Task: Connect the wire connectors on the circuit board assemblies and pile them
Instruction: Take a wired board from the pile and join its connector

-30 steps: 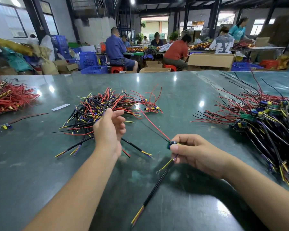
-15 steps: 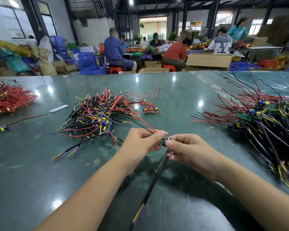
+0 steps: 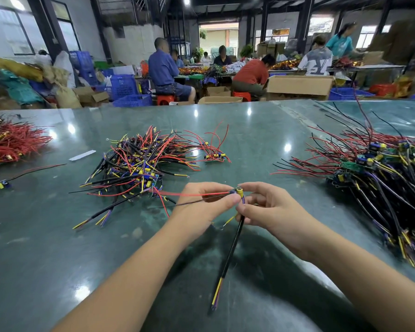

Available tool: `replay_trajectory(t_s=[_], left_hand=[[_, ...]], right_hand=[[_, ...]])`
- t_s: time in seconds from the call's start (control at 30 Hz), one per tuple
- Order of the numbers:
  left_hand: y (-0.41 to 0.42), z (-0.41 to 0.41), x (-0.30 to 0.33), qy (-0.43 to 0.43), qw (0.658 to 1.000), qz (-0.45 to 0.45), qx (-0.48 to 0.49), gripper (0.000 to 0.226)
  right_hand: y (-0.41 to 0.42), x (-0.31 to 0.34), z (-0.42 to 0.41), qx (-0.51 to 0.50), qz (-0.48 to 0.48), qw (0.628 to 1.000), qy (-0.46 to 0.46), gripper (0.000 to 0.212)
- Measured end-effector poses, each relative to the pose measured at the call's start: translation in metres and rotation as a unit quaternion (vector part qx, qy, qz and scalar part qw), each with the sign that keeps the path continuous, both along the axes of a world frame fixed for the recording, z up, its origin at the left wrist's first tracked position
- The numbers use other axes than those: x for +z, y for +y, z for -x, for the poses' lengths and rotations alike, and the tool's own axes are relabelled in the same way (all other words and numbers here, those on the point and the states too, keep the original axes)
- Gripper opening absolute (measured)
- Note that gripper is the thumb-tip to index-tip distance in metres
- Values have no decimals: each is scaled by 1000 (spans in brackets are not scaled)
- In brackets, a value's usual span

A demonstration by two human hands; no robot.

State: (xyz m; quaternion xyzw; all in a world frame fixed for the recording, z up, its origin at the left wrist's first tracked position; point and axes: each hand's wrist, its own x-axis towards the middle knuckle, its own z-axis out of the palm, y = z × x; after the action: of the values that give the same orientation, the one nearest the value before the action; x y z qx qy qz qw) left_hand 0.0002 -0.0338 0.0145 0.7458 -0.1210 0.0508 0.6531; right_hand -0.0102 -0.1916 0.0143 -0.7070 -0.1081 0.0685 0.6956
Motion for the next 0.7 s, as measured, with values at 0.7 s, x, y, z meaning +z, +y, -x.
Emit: replay_trajectory(t_s=[0.7], left_hand=[[32,1,15,54,991,-26,-120,10]], right_hand=[[-25,10,-3,58,297,935,-183,28]])
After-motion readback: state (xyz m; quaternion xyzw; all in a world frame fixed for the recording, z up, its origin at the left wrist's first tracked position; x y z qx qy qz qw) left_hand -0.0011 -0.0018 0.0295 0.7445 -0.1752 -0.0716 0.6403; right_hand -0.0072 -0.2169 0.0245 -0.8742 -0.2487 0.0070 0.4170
